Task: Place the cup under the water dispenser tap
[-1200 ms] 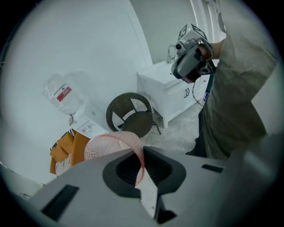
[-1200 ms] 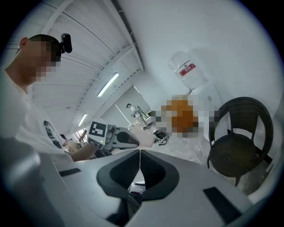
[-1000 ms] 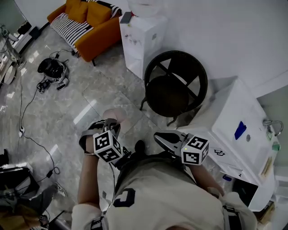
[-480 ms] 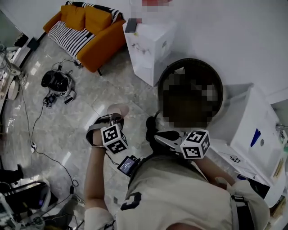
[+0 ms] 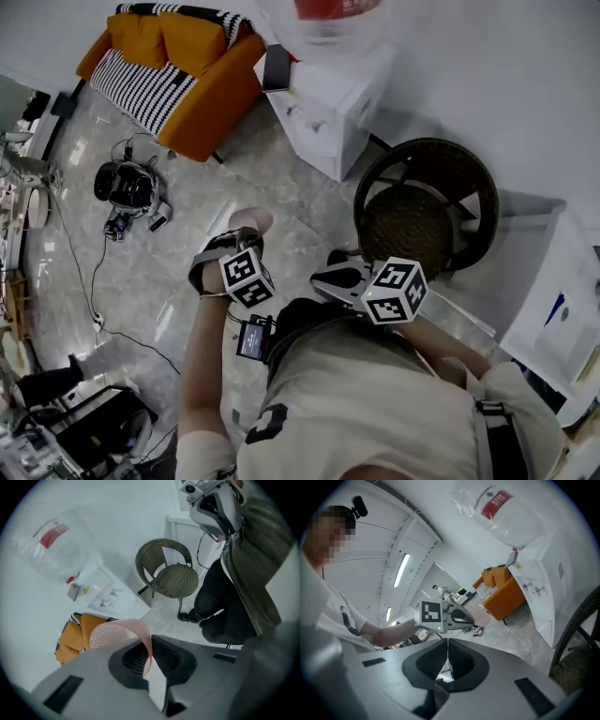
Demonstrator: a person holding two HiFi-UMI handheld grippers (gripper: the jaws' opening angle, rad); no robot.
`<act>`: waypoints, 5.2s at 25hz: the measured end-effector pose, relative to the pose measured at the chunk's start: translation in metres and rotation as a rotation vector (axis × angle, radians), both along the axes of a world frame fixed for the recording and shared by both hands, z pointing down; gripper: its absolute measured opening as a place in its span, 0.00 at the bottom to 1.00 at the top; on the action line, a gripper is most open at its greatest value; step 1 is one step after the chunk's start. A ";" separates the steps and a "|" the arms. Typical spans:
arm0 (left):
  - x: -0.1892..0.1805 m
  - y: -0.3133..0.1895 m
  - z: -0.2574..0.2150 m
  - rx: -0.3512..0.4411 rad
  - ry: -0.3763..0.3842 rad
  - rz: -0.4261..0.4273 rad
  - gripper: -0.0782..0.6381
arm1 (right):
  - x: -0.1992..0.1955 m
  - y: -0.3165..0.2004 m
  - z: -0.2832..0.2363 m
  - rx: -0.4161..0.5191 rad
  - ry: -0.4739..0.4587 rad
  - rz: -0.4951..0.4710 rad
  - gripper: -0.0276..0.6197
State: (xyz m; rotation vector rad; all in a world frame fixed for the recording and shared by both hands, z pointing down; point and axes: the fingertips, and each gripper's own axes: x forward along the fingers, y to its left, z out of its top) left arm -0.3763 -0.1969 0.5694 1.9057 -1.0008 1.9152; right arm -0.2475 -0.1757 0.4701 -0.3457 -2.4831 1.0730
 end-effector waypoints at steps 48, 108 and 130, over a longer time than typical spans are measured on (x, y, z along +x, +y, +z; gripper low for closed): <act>-0.082 -0.321 0.343 -0.096 -0.224 0.728 0.20 | -0.125 -0.112 0.159 -0.154 0.403 0.377 0.08; -0.218 -0.243 0.029 0.317 0.606 -0.158 0.50 | -0.213 -0.183 0.048 0.083 0.256 0.376 0.09; -0.230 -0.202 -0.030 0.436 0.862 -0.157 0.45 | -0.278 -0.143 -0.004 0.322 0.164 0.173 0.08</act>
